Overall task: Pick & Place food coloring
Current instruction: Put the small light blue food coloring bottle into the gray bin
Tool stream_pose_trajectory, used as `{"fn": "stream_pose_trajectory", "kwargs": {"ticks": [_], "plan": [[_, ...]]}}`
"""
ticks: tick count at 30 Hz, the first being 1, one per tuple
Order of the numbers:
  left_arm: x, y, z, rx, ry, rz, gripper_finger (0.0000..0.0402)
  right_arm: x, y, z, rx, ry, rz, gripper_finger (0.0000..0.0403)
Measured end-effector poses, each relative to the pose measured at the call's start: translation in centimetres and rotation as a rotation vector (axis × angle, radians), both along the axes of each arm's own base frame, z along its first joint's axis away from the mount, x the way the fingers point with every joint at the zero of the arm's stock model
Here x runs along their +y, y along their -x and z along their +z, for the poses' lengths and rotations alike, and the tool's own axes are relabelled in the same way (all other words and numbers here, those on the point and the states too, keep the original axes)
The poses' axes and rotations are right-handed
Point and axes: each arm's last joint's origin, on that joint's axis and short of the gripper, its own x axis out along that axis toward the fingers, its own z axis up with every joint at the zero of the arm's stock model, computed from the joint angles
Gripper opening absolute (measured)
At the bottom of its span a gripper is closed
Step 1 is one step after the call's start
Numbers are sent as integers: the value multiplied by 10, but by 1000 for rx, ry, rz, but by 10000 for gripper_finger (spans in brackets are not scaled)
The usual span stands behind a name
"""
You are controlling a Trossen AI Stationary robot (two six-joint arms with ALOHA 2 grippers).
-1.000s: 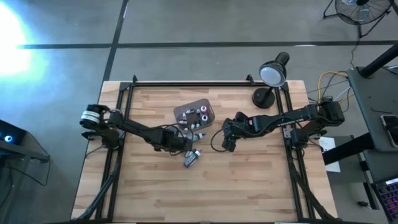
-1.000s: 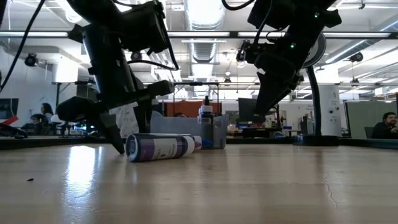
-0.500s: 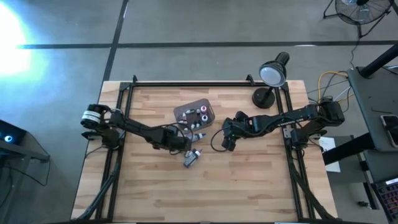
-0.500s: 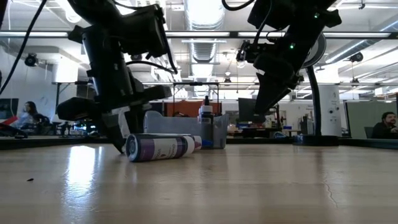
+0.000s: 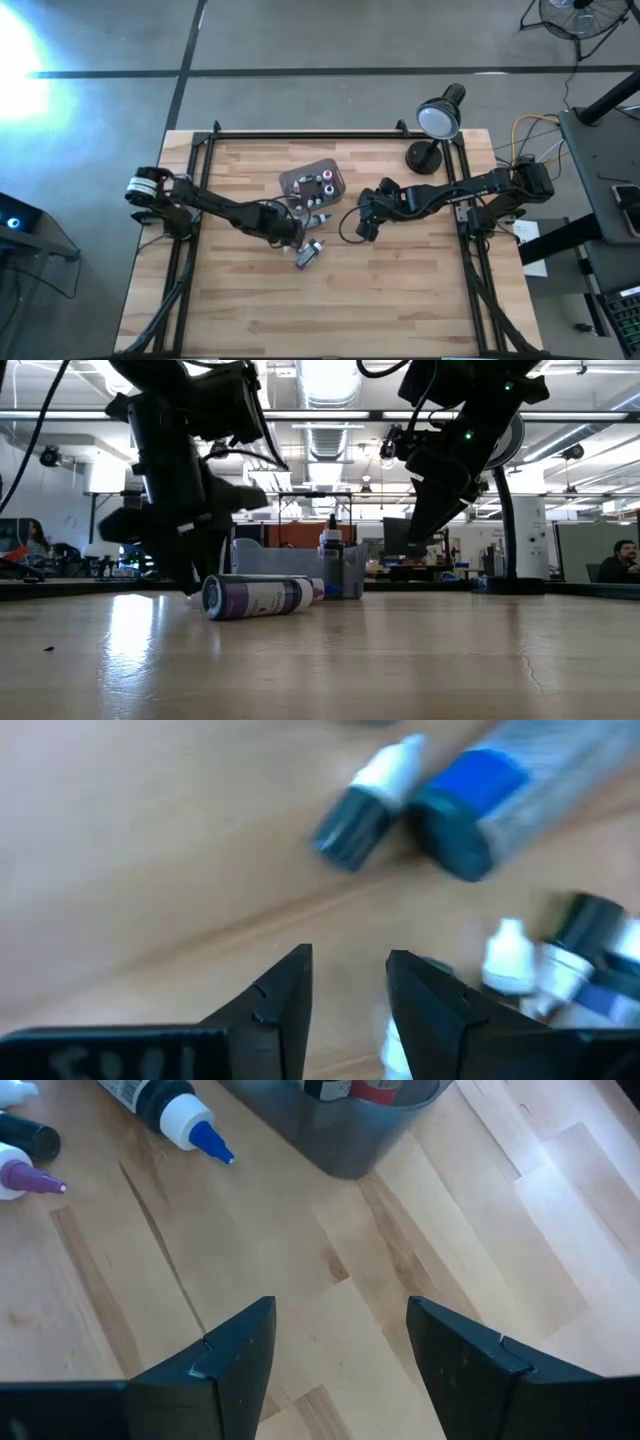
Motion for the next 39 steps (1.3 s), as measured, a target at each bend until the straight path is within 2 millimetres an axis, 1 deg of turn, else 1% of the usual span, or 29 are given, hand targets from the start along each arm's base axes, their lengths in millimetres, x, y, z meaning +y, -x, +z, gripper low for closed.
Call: {"fn": "stream_pose_trajectory", "kwargs": {"ticks": [3,5,7,11,14,16,22,27,30,32,36,39], "plan": [[-1,1,5,10,-53,-201,109,0,0,-1,3,0,-1,219],[-3,1,8,8,-59,-278,109,0,1,-1,5,-1,-2,219],[-3,2,9,3,-50,-302,109,0,1,-2,7,-1,-2,219],[-5,-2,13,-24,-2,-256,109,0,2,-3,7,-7,-12,219],[-10,-3,15,-43,0,-326,109,0,3,-4,9,-9,-16,219],[-16,-4,16,-45,-44,-461,109,0,3,-5,11,-9,-17,219],[-30,-5,20,-25,-243,-993,109,0,5,-7,24,-6,-11,219],[-32,-4,21,9,-365,-1285,110,0,5,-8,28,-9,-9,219],[-32,-2,17,44,-414,-1430,110,0,6,-8,30,-10,-8,219],[-31,-1,15,72,-430,-1496,110,0,6,-8,31,-11,-7,219],[-31,-1,15,80,-469,-1578,110,0,6,-9,32,-11,-8,219],[-30,-2,14,72,-491,-1604,110,0,6,-9,31,-12,-8,219]]}}
